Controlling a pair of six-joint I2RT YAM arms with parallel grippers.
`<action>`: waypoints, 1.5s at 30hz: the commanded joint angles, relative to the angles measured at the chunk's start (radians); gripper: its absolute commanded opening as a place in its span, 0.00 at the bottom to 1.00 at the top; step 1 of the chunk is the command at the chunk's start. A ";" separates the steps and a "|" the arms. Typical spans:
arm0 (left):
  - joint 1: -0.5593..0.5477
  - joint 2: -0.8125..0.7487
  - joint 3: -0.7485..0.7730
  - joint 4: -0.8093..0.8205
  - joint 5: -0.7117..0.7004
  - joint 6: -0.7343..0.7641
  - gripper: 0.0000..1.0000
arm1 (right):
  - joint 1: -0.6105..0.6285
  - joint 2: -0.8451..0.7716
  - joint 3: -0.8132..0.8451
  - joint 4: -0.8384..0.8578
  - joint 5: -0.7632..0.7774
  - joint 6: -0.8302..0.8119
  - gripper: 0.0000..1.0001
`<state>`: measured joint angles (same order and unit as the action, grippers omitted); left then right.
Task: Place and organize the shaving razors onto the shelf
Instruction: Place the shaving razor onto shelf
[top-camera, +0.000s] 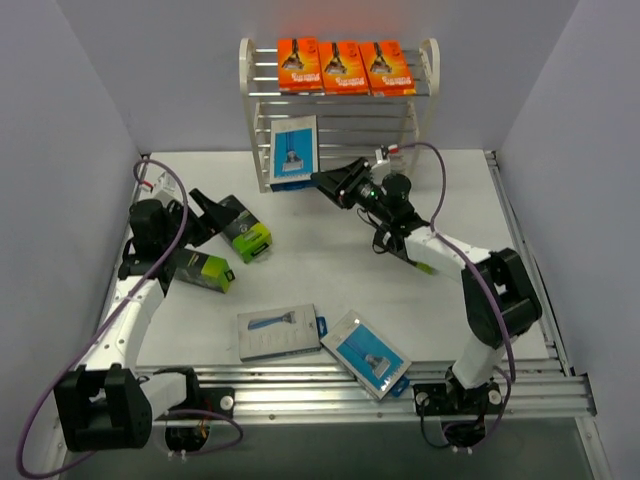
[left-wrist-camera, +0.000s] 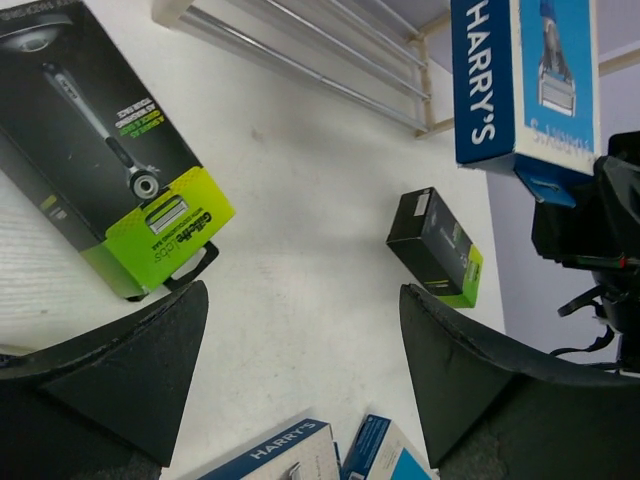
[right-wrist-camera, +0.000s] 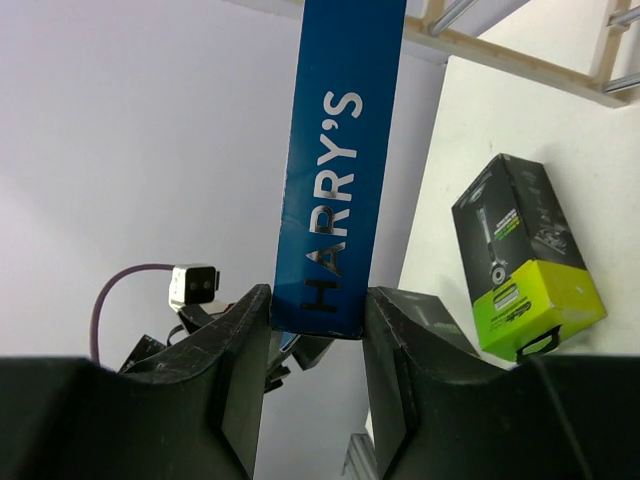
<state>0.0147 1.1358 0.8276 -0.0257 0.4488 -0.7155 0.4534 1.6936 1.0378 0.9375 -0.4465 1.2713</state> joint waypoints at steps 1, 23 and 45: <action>-0.004 0.007 0.041 -0.063 -0.036 0.080 0.86 | -0.021 0.031 0.088 0.061 -0.024 -0.029 0.00; 0.001 0.021 0.039 -0.037 0.041 0.062 0.86 | -0.076 0.333 0.458 -0.014 -0.050 -0.078 0.00; 0.037 0.071 0.028 0.009 0.120 0.005 0.86 | -0.107 0.546 0.737 -0.080 -0.052 -0.096 0.00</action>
<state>0.0433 1.2003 0.8284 -0.0643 0.5335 -0.6979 0.3534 2.2322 1.7039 0.7906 -0.4793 1.1954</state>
